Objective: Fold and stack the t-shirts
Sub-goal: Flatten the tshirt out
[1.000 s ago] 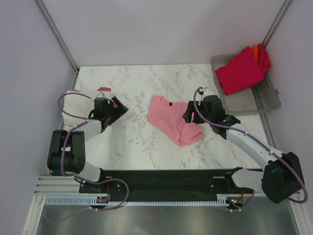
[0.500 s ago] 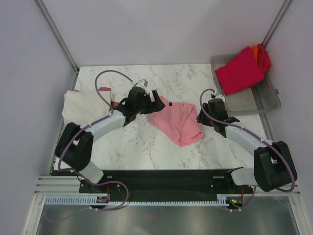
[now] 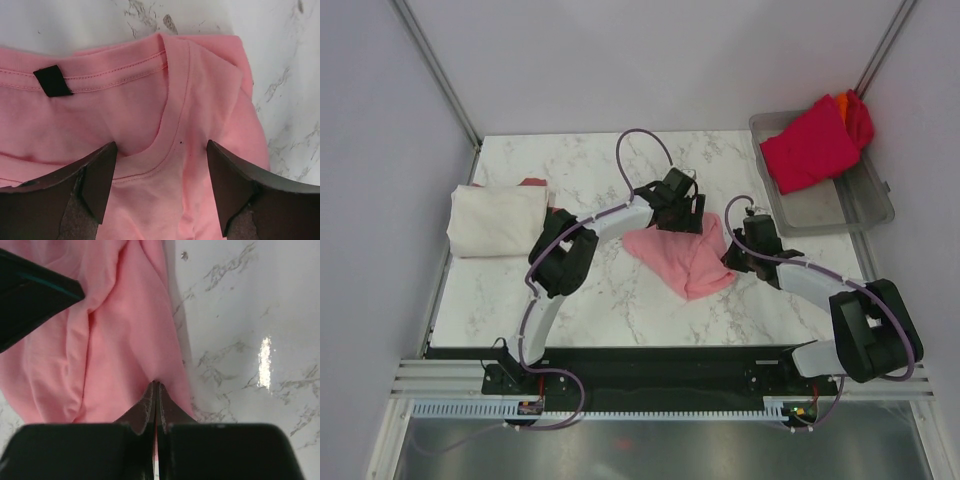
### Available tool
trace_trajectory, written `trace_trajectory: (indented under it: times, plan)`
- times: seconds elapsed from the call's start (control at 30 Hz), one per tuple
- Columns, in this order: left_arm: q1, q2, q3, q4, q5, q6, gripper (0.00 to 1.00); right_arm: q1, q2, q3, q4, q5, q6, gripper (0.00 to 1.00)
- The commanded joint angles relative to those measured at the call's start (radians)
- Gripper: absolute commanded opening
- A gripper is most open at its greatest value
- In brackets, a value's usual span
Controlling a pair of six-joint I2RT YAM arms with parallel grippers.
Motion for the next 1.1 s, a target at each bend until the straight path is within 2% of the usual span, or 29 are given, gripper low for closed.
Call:
trace_trajectory:
  times: [0.0, 0.13, 0.23, 0.27, 0.3, 0.33, 0.43, 0.53, 0.57, 0.63, 0.67, 0.73, 0.77, 0.83, 0.87, 0.93, 1.0, 1.07]
  plan:
    - [-0.014, 0.03, 0.109, -0.124, 0.0, 0.052, 0.79, 0.0, -0.071, -0.021, 0.048, -0.085, 0.002, 0.01]
    - [-0.024, 0.081, 0.154, -0.162, 0.047, 0.029, 0.71, 0.0, -0.137, -0.048, 0.033, -0.098, 0.004, 0.0]
    - [-0.026, 0.099, 0.165, -0.162, 0.084, 0.02, 0.36, 0.0, -0.18, -0.054, 0.023, -0.09, 0.008, 0.0]
    - [-0.024, 0.092, 0.157, -0.162, 0.07, 0.019, 0.14, -0.002, -0.193, -0.052, 0.022, -0.079, 0.008, 0.0]
    - [-0.023, 0.075, 0.151, -0.161, 0.034, 0.011, 0.07, -0.002, -0.195, -0.051, -0.01, -0.07, 0.01, 0.0]
    - [-0.02, 0.034, 0.142, -0.162, 0.015, 0.008, 0.04, -0.001, -0.193, -0.048, -0.016, -0.064, 0.012, 0.0]
    - [-0.005, -0.09, 0.105, -0.161, -0.01, 0.031, 0.02, -0.002, -0.177, -0.035, -0.047, -0.035, 0.013, 0.0]
    - [0.015, -0.231, -0.007, -0.137, -0.077, 0.023, 0.02, -0.002, -0.169, -0.037, -0.056, 0.005, 0.025, 0.0]
    - [0.029, -0.334, -0.11, -0.108, -0.082, 0.02, 0.02, -0.002, -0.169, -0.04, -0.058, 0.011, 0.03, 0.0]
    - [0.048, -0.443, -0.229, -0.025, -0.077, -0.004, 0.02, -0.004, -0.17, -0.049, -0.056, 0.014, 0.038, 0.0]
    - [0.066, -0.548, -0.36, 0.004, -0.077, -0.021, 0.02, -0.004, -0.173, -0.055, -0.056, 0.019, 0.045, 0.0]
    - [0.089, -0.655, -0.517, 0.086, -0.08, -0.093, 0.02, -0.005, -0.18, -0.064, -0.056, 0.046, 0.054, 0.0]
    - [0.113, -0.783, -0.693, 0.185, -0.08, -0.124, 0.02, -0.005, -0.19, -0.075, -0.059, 0.056, 0.065, 0.0]
    - [0.147, -0.911, -0.877, 0.309, -0.06, -0.226, 0.02, -0.007, -0.204, -0.089, -0.059, 0.074, 0.073, 0.0]
    - [0.185, -0.968, -1.045, 0.416, -0.05, -0.259, 0.02, -0.007, -0.222, -0.101, -0.061, 0.077, 0.076, 0.0]
    - [0.221, -1.127, -1.229, 0.453, -0.066, -0.332, 0.02, -0.005, -0.244, -0.111, -0.059, 0.057, 0.076, 0.0]
    - [0.224, -1.263, -1.308, 0.442, -0.123, -0.342, 0.02, -0.007, -0.25, -0.111, -0.056, 0.03, 0.062, 0.0]
    - [0.224, -1.344, -1.384, 0.395, -0.164, -0.337, 0.09, -0.005, -0.253, -0.098, -0.058, -0.016, 0.048, 0.02]
